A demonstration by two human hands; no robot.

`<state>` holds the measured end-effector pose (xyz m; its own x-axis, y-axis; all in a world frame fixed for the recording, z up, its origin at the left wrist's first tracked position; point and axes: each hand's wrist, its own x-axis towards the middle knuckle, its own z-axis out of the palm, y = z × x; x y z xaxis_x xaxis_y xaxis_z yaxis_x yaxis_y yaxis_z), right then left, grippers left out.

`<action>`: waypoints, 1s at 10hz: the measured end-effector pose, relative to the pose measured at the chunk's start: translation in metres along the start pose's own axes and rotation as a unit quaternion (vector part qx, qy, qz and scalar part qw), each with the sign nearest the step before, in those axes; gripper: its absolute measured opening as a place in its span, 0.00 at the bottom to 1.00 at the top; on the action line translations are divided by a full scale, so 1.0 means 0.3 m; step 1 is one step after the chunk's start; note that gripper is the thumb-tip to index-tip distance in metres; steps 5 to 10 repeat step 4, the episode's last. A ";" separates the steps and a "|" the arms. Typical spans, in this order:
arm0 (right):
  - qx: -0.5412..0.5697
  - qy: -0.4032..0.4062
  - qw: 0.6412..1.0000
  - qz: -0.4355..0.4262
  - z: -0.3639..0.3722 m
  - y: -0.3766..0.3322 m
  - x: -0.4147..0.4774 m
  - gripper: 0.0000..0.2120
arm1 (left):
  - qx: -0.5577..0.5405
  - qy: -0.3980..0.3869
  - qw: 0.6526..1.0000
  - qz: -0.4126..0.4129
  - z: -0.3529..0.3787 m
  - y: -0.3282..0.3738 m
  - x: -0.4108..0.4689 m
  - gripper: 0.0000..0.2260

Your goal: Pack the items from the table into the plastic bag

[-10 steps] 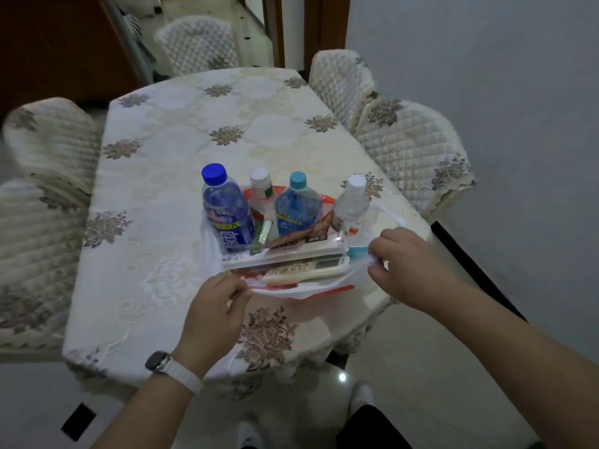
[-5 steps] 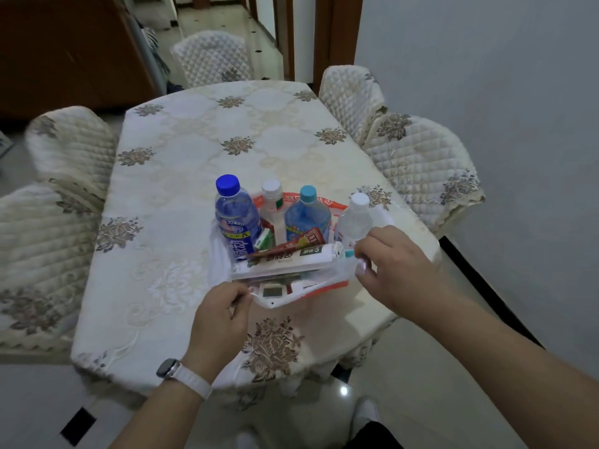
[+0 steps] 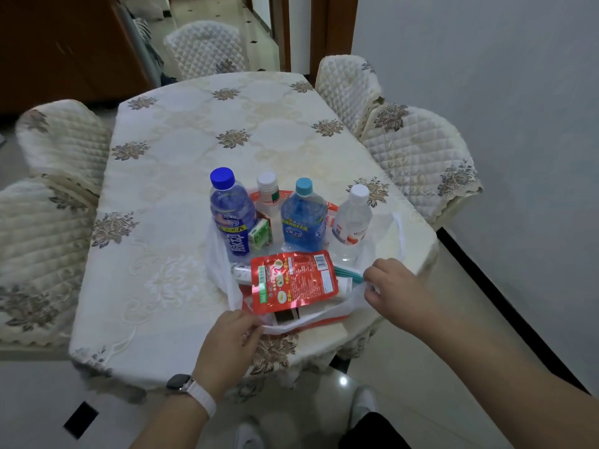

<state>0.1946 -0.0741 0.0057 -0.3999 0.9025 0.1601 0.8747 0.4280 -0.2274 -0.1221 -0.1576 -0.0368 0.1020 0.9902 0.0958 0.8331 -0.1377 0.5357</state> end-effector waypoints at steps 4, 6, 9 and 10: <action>-0.063 0.104 0.993 0.006 -0.067 -0.016 0.031 0.16 | 0.021 0.034 0.998 0.053 -0.050 0.064 0.120 0.15; -0.063 0.104 0.993 0.006 -0.067 -0.016 0.031 0.16 | 0.021 0.034 0.998 0.053 -0.050 0.064 0.120 0.15; -0.063 0.104 0.993 0.006 -0.067 -0.016 0.031 0.16 | 0.021 0.034 0.998 0.053 -0.050 0.064 0.120 0.15; -0.063 0.104 0.993 0.006 -0.067 -0.016 0.031 0.16 | 0.021 0.034 0.998 0.053 -0.050 0.064 0.120 0.15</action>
